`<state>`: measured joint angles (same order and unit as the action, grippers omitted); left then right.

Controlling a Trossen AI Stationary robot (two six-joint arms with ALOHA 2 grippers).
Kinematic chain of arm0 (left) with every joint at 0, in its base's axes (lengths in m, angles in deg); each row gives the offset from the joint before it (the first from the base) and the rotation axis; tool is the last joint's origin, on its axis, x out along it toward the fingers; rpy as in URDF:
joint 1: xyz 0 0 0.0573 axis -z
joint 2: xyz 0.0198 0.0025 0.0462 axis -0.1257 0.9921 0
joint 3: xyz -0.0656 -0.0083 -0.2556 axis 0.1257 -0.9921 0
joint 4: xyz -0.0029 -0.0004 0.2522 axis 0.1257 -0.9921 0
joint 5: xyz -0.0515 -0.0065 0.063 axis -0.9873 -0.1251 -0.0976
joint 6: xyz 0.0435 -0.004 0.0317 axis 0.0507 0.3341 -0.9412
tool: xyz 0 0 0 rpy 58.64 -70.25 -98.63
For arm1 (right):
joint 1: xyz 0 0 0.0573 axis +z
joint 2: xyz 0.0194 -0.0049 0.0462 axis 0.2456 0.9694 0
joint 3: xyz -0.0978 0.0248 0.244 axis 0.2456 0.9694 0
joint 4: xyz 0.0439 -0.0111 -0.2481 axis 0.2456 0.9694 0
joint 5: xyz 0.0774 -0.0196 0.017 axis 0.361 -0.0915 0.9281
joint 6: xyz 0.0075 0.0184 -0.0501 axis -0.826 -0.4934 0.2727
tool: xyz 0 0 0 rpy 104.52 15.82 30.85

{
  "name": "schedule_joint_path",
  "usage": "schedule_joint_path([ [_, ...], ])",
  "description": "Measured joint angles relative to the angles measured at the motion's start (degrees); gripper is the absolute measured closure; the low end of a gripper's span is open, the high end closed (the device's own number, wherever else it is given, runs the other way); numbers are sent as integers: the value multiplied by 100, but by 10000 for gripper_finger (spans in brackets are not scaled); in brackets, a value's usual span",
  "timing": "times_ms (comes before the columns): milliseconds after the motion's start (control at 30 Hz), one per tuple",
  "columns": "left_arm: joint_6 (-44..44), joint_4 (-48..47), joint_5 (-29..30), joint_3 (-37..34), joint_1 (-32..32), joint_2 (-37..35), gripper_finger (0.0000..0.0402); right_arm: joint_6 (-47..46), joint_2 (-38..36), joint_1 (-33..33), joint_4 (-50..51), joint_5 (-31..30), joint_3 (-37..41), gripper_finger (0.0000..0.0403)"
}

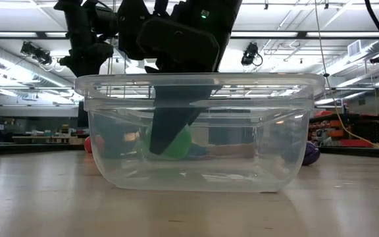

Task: Pick and placing Produce into tupperware
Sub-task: Put the green pear into the transparent bin, then put the purple eggplant into the transparent bin

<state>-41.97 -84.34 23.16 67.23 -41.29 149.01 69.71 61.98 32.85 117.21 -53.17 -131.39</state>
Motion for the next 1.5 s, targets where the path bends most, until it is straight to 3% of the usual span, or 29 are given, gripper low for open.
schedule_joint_path([
  [900, 11, 2, 1, 0, -2, 0, 207, -37, -291, -15, 416, -39, -2, 167],
  [1200, 10, -9, 0, 0, -1, 0, 206, -243, -956, -9, 963, -217, -2, 167],
  [1500, 4, -22, -4, 0, -2, 0, 201, -1213, -1836, -11, 2356, -970, -4, 167],
])
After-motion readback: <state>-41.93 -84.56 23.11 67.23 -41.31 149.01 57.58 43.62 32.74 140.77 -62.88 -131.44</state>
